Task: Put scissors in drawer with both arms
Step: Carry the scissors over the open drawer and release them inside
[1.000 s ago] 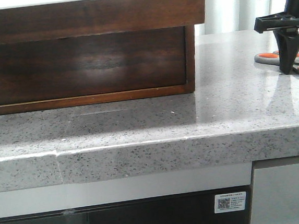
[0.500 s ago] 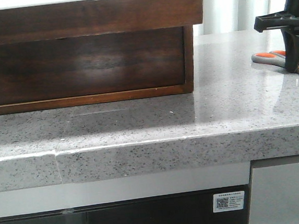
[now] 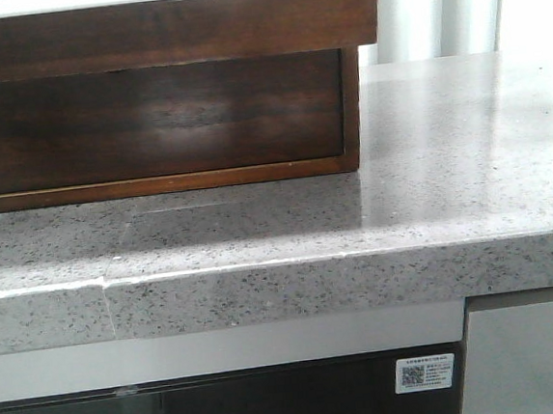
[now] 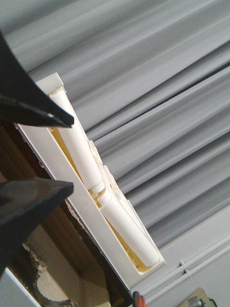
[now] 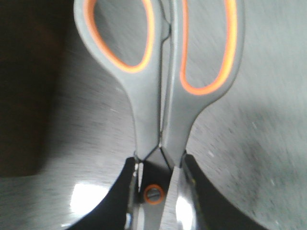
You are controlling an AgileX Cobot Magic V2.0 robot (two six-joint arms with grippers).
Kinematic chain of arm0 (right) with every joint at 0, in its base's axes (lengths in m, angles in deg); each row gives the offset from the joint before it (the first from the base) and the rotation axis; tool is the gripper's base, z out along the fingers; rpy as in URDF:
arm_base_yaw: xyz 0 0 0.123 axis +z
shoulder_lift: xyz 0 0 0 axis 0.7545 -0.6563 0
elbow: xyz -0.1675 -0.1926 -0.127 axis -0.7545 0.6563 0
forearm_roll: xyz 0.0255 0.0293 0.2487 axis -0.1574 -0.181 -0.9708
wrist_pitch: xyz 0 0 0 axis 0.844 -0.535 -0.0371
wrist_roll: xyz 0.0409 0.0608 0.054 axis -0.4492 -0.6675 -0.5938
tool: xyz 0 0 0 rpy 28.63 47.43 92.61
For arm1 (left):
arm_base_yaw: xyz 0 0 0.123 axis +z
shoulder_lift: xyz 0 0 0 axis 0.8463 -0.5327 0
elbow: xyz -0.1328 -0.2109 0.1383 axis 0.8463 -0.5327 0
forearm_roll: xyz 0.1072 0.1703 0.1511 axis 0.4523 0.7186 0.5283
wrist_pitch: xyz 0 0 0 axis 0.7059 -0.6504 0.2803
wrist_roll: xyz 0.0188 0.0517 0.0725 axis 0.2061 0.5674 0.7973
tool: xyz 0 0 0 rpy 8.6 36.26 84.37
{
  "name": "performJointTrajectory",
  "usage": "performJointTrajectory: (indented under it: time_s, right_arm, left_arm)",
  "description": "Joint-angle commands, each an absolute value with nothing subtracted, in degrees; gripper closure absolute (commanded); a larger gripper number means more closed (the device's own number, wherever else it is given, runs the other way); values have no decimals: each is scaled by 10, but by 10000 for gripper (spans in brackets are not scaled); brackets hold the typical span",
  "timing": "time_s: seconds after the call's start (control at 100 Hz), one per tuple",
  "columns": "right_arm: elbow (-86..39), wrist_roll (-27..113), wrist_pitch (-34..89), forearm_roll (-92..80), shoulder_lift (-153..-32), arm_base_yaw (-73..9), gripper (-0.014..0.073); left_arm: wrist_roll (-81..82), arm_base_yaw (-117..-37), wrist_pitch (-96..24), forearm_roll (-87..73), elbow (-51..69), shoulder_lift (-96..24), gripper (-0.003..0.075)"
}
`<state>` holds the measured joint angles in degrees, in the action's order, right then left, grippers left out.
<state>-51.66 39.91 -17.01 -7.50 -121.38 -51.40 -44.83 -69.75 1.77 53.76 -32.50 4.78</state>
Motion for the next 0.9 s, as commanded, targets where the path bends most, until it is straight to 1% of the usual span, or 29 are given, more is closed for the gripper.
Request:
performJointTrajectory:
  time_s: [0.0, 0.17, 0.37, 0.48, 0.62, 0.74, 0.89]
  right_arm:
    - [-532, 473, -129, -149, -1147, -506, 717]
    - [-538, 531, -101, -181, -1083, -454, 717]
    - [-583, 573, -106, -181, -1066, -343, 717]
    - [-601, 603, -88, -180, -1073, -272, 717]
    - [-601, 667, -64, -179, -1091, -205, 718]
    - [-601, 708, -65, -178, -1120, -170, 718]
    - [-601, 728, -53, -177, -1166, -154, 718]
  left_arm:
    - [-455, -702, 46, 518, -308, 44, 510]
    - [-455, -702, 46, 518, -308, 44, 510]
    - [-455, -702, 46, 518, -308, 44, 510]
    - [-455, -702, 46, 518, -308, 44, 510]
    - [-455, -702, 46, 518, -308, 44, 510]
    - [-455, -702, 46, 518, -308, 44, 510]
    - [-455, -702, 46, 518, -308, 44, 510]
